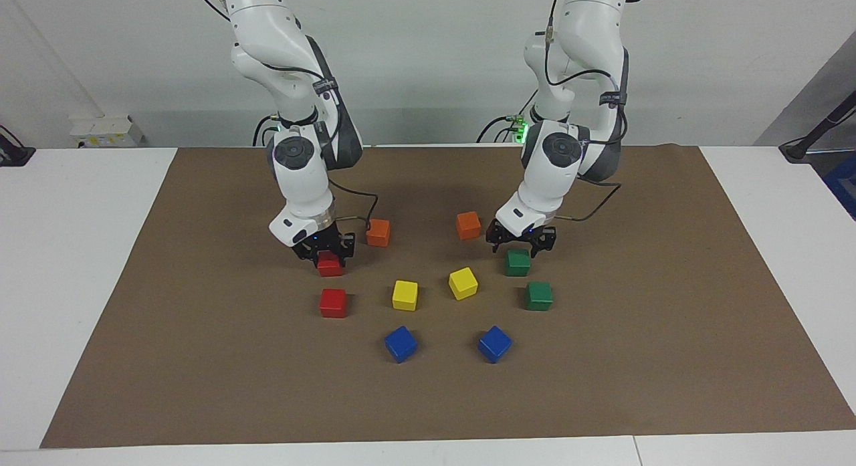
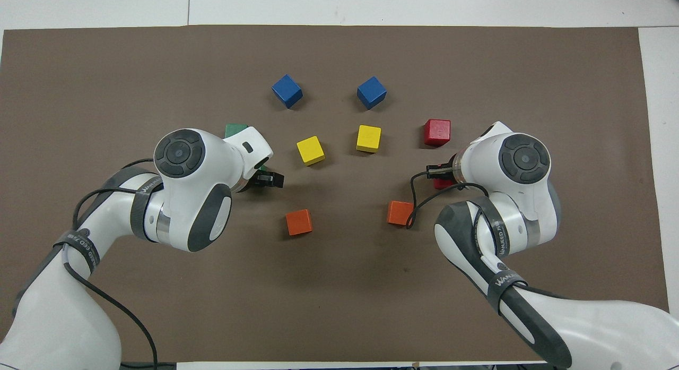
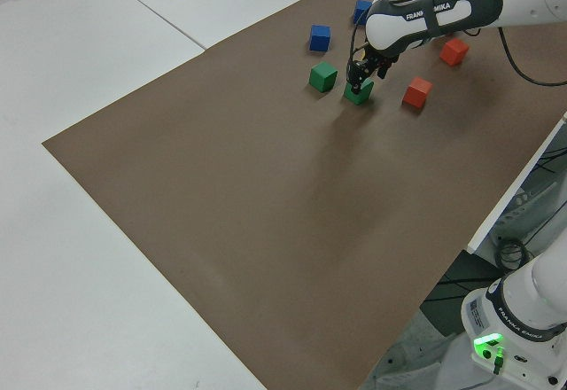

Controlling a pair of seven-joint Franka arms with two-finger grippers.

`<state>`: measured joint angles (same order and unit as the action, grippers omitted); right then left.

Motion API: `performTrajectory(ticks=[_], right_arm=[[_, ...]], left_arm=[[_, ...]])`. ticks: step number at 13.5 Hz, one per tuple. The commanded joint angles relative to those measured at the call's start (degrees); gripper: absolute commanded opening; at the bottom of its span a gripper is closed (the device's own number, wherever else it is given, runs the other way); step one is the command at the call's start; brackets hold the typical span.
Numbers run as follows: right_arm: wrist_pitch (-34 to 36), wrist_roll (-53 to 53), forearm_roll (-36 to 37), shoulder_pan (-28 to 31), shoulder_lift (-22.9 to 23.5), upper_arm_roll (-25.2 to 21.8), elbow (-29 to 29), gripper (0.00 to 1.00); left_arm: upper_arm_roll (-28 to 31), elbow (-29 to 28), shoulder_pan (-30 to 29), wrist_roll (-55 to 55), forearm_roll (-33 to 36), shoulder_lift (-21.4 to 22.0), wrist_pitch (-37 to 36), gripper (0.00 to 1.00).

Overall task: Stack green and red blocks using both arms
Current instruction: 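Carry the green cube outward with the left gripper while the right gripper carries red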

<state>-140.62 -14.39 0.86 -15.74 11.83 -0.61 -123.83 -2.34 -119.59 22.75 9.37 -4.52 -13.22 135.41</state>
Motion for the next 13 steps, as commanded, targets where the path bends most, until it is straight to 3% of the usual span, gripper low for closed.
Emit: performTrajectory(ticks=[1, 3, 5, 6, 8, 13], right_arm=[[6.2, 5.4, -0.3, 2.9, -0.7, 0.1, 4.0, 0.00], [18.9, 12.6, -0.3, 7.8, -0.1, 0.1, 14.7, 0.00], [18.4, 21.6, -0.3, 14.2, 0.2, 0.1, 16.4, 0.00], [17.0, 22.5, -0.3, 15.8, 0.5, 0.1, 15.8, 0.00], [15.1, 22.7, -0.3, 18.6, 0.5, 0.1, 14.2, 0.00], [9.7, 22.4, -0.3, 19.7, 0.7, 0.1, 9.8, 0.00]], left_arm=[[0.9, -0.7, 1.1, 0.2, -1.2, -0.6, 2.0, 1.00], [0.9, -0.7, 1.2, 0.2, -1.2, -1.7, 3.9, 1.00], [1.0, -0.7, 1.4, 0.1, -1.2, -1.8, 4.1, 0.92], [1.0, -0.7, 1.4, 0.0, -1.2, -1.8, 4.2, 0.71], [1.2, -0.7, 1.5, -0.3, -0.9, -1.8, 4.0, 0.00], [1.3, 0.0, 0.5, -1.1, -0.6, -1.0, 2.6, 0.00]])
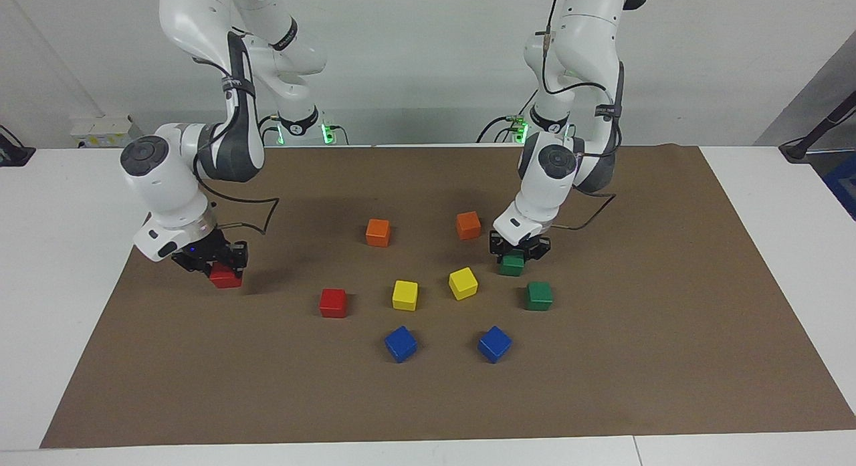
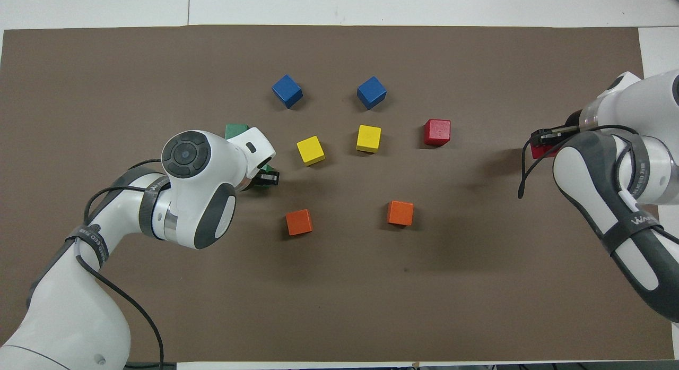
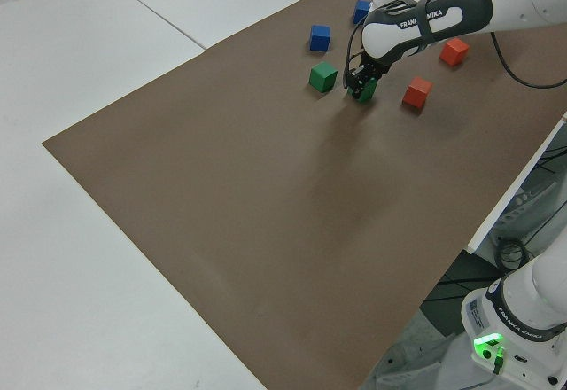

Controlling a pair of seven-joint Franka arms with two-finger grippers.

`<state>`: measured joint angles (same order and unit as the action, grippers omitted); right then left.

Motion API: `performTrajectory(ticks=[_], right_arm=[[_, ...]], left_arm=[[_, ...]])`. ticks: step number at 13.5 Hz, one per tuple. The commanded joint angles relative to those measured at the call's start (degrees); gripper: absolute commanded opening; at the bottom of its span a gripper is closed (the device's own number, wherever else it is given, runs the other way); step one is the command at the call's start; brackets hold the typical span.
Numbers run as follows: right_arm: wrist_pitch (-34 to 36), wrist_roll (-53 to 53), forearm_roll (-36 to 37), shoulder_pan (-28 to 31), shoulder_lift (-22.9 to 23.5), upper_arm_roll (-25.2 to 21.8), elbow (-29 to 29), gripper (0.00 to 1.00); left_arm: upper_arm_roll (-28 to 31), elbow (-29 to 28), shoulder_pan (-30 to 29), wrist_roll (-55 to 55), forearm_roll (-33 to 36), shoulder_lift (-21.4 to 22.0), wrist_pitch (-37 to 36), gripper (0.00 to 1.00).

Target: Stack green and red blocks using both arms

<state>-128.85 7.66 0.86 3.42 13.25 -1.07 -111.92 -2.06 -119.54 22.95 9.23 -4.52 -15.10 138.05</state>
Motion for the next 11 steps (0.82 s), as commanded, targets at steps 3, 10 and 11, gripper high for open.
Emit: performTrajectory(ticks=[3, 10, 11], right_arm=[[-3.6, 0.3, -0.3, 0.9, 0.8, 0.5, -2.2, 0.00], [-4.8, 0.2, -0.3, 1.6, 1.8, 0.5, -2.4, 0.00], [-5.8, 0.2, -0.3, 1.6, 1.8, 0.5, -2.8, 0.00]], left_arm=[[1.2, 3.2, -4.8, -3.6, -0.6, 5.6, -11.0, 0.00], [1.3, 0.4, -27.9, -17.7, -0.6, 14.1, -19.8, 0.00], [1.3, -0.9, -30.7, -21.4, -0.6, 14.5, -18.8, 0.00]])
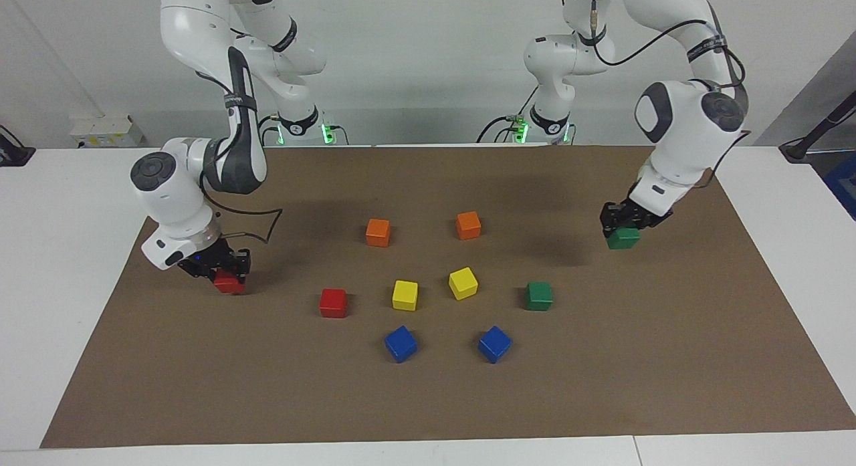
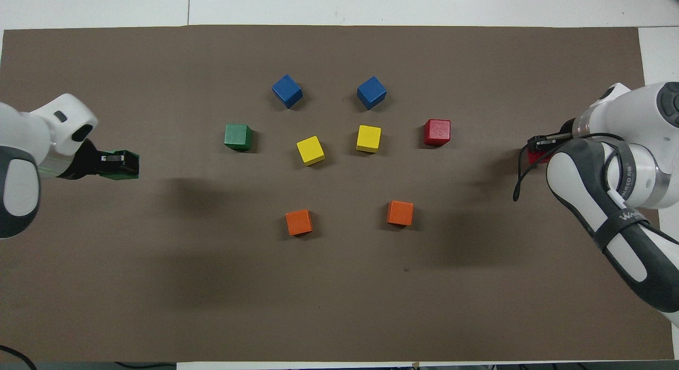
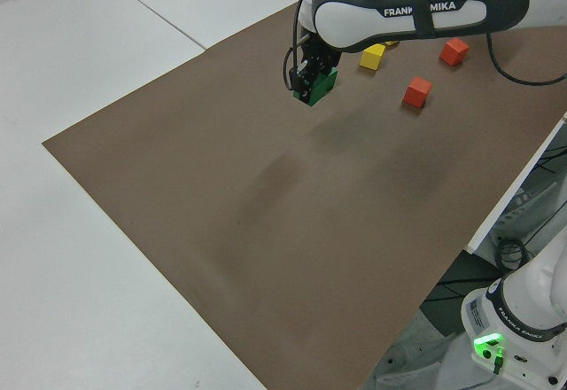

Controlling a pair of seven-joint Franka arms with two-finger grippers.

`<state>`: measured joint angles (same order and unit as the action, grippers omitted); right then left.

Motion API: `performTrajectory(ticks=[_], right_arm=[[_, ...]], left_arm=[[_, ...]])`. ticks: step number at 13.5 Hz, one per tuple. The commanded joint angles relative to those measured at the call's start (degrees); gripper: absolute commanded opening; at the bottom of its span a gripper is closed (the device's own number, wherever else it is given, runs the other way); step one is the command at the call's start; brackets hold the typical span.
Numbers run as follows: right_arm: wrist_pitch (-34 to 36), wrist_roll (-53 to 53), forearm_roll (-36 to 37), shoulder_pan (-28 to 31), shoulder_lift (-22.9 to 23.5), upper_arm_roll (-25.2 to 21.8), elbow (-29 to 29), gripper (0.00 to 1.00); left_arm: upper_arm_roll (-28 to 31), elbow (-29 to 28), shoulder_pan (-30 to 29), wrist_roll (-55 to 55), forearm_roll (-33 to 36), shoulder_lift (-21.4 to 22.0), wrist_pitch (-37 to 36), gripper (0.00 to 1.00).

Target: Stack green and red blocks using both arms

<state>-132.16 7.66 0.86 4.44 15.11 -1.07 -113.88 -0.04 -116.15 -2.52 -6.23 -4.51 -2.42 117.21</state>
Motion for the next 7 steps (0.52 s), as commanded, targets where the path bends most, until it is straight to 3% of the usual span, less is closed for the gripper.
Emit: performTrajectory(ticks=[1, 7], right_arm=[[-2.9, 0.2, -0.3, 0.6, 0.0, 0.5, -1.3, 0.00], [-4.5, 0.3, -0.3, 0.7, 1.2, 0.5, -1.5, 0.00]], left_arm=[[-0.8, -5.2, -8.2, -8.5, -0.6, 2.2, 3.6, 0.00], [-0.8, -12.2, -12.4, -11.2, -0.6, 1.4, 14.8, 0.00]])
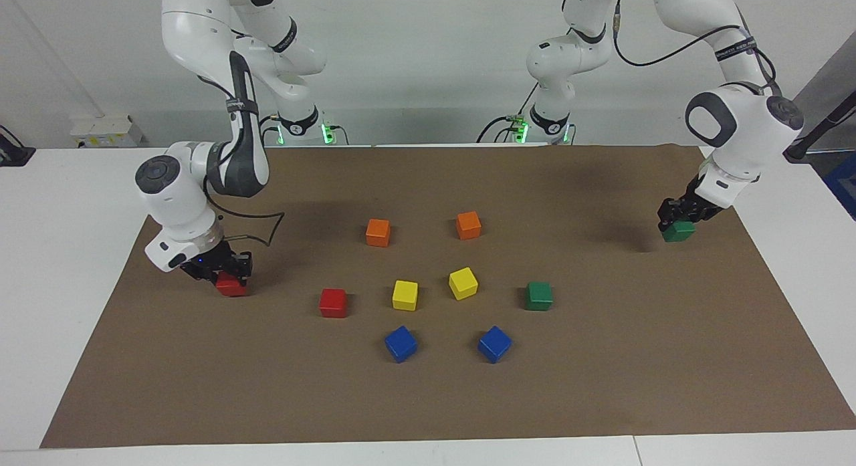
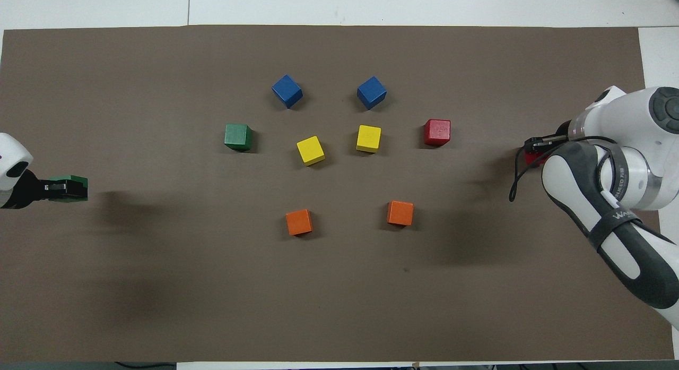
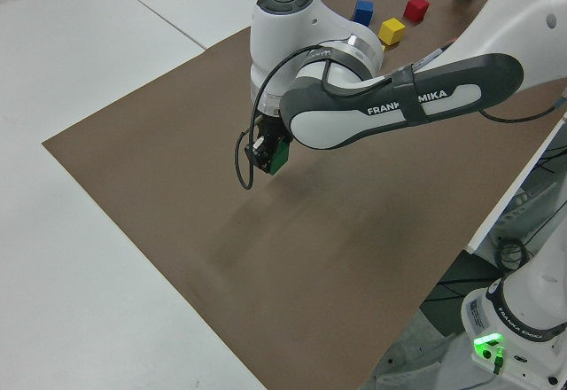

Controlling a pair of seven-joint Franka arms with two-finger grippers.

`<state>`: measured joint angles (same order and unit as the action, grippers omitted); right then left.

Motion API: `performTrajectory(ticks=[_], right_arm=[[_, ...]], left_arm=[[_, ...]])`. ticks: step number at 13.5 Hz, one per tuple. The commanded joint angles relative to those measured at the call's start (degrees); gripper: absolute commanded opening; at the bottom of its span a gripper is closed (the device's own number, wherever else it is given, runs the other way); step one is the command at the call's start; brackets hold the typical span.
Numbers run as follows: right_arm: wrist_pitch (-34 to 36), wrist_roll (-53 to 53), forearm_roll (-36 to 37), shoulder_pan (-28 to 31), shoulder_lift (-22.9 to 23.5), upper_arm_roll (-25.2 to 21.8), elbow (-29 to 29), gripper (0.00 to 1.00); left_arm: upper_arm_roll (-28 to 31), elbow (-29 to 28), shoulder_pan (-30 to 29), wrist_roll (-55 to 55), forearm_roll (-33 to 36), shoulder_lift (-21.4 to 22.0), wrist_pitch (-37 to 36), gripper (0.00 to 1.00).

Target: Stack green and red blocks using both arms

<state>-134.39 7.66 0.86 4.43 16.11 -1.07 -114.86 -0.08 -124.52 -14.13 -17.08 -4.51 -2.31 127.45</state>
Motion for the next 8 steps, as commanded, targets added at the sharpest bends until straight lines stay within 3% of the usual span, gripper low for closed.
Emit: performTrajectory(ticks=[1, 2, 3, 8], right_arm=[[-2.5, 0.5, -0.3, 0.7, 0.2, 0.5, -0.5, 0.28], [-2.5, 0.7, -0.3, 0.6, 0.3, 0.5, -0.5, 0.83], [-2.5, 0.9, -0.3, 0.7, 0.3, 0.5, -0.5, 1.00], [0.8, 0.9, -0.2, 0.6, -1.1, 0.5, 0.6, 1.00]], left_arm=[[-0.7, -4.6, -1.0, -0.4, -0.6, 1.1, 6.4, 0.00], [-0.7, -4.7, -1.1, -0.3, -0.6, 0.3, 6.8, 0.00], [-0.6, -4.7, -1.1, -0.2, -0.6, -0.3, 7.2, 0.00], [-0.6, -4.7, -1.1, -0.2, -0.6, -3.0, 9.8, 0.00]])
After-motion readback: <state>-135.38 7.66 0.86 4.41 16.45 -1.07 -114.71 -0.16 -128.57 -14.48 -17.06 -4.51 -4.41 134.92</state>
